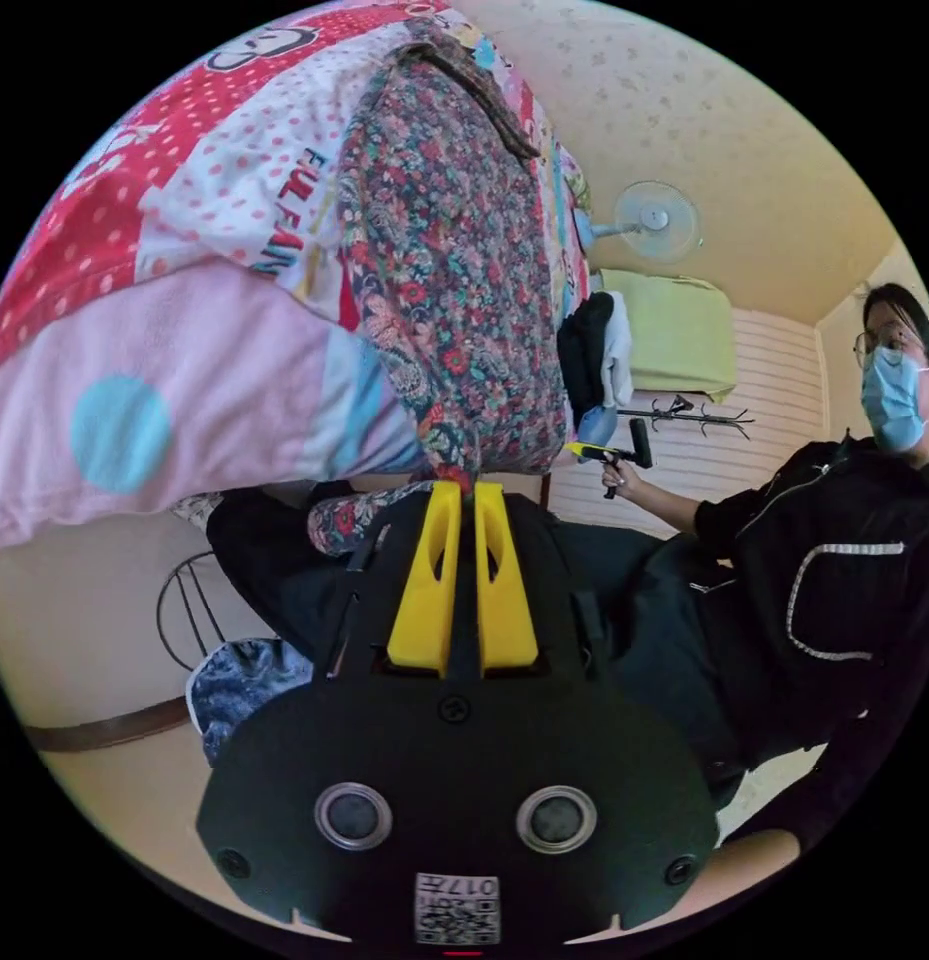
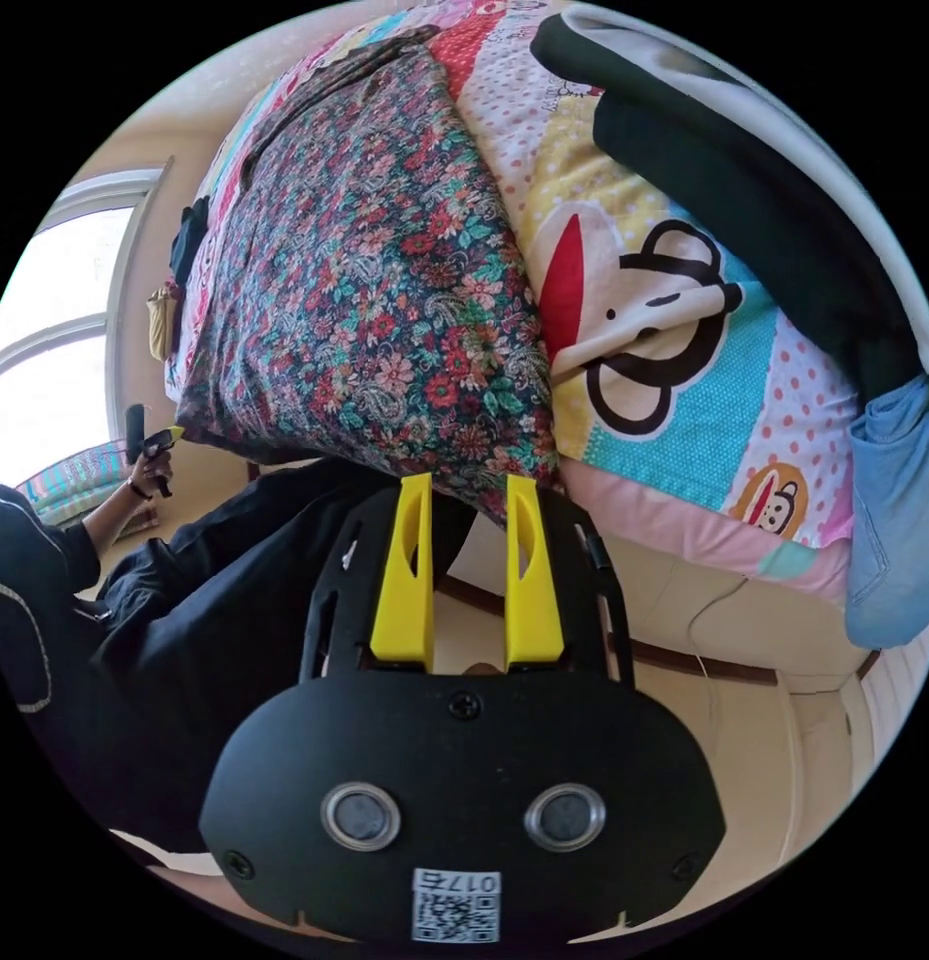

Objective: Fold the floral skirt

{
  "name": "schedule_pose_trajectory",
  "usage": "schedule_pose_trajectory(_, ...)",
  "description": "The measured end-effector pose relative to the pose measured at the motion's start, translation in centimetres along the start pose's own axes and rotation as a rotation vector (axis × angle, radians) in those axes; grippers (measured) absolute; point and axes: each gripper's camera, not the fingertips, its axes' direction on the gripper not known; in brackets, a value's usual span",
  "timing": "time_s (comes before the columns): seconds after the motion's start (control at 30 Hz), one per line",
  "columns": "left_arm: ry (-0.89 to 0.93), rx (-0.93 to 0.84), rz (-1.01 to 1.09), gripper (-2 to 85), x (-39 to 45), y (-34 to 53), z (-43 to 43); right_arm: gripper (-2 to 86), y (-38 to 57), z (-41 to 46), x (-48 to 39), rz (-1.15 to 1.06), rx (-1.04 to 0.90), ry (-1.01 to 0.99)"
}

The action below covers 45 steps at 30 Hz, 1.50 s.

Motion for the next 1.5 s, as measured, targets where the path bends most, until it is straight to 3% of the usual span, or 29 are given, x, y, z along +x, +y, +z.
schedule_pose_trajectory(0.17,-0.014,-0.073,0.159,0.9,6.2,-5.8,-5.3,12.1,1.8,-0.8,1.9,0.042,0.04,0.049)
schedule_pose_trajectory(0.3,-0.033,-0.133,0.212,1.1,8.9,-10.6,-7.7,12.2,3.7,0.9,4.1,0.071,0.022,-0.041)
schedule_pose_trajectory(0.5,-0.061,-0.202,0.206,1.3,10.0,-14.7,-7.9,11.6,5.4,5.2,6.6,0.116,0.029,-0.04)
schedule_pose_trajectory(0.8,-0.03,-0.178,0.127,1.5,7.9,-16.8,-9.6,3.2,7.4,6.1,7.8,0.006,0.042,-0.298)
schedule_pose_trajectory(0.9,-0.016,-0.161,0.105,1.4,7.8,-16.0,-10.5,2.5,9.7,3.2,7.3,-0.046,0.111,-0.535)
schedule_pose_trajectory(0.97,0.027,-0.117,0.083,1.3,7.9,-14.9,-11.6,2.0,11.3,-1.0,6.6,-0.104,0.27,-0.744)
schedule_pose_trajectory(1.03,0.107,-0.042,0.053,1.2,7.9,-13.9,-13.3,1.8,11.9,-4.8,5.7,-0.169,0.391,-0.83)
schedule_pose_trajectory(1.27,0.401,0.346,0.039,-0.4,9.8,-9.6,-25.2,1.3,10.9,-19.1,0.8,-0.508,0.699,-1.034)
schedule_pose_trajectory(1.43,0.484,0.392,0.113,-0.7,12.3,-7.7,-30.9,1.1,10.9,-26.5,-3.9,-0.738,0.814,-1.115)
schedule_pose_trajectory(1.5,0.598,0.432,0.097,-0.7,12.6,-6.1,-32.9,1.0,11.4,-28.9,-5.6,-0.797,0.861,-1.146)
